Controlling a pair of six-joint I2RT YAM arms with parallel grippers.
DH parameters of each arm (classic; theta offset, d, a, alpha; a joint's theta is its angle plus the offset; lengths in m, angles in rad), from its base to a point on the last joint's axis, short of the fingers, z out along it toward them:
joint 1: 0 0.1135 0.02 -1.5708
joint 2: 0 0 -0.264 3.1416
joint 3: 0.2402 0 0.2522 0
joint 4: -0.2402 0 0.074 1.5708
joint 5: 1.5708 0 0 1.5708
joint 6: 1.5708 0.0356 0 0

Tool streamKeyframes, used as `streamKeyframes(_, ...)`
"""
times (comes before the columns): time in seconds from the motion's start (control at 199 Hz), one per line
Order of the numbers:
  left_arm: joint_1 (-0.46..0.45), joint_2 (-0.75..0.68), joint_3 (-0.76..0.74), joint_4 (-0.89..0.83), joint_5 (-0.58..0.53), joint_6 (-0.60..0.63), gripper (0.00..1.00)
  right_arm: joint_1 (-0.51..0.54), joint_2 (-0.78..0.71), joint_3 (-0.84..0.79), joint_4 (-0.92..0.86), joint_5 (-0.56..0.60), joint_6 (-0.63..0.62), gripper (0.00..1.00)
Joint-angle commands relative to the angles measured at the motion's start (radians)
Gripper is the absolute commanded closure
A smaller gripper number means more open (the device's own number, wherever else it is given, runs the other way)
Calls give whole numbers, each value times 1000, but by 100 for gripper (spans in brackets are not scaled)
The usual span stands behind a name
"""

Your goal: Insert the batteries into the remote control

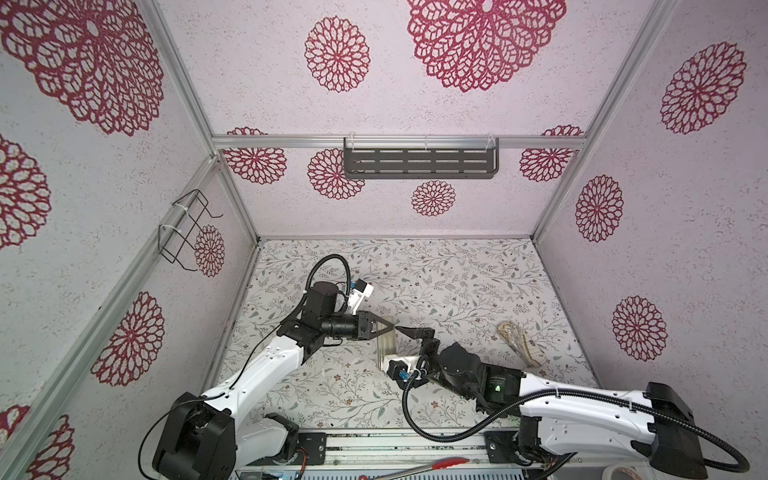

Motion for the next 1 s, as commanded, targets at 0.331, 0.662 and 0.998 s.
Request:
streamKeyframes(0.331,-16,16,1,5,29,-7,100,-2,-42,0,40,21,-7,6)
streamKeyframes(0.662,-16,14,3,-2,30,-5,100,-3,-62,-17,51,-2,-2,6)
streamKeyframes(0.998,-14,9,19,-26,52,18,100,-3,-66,-12,6,-92,17,4)
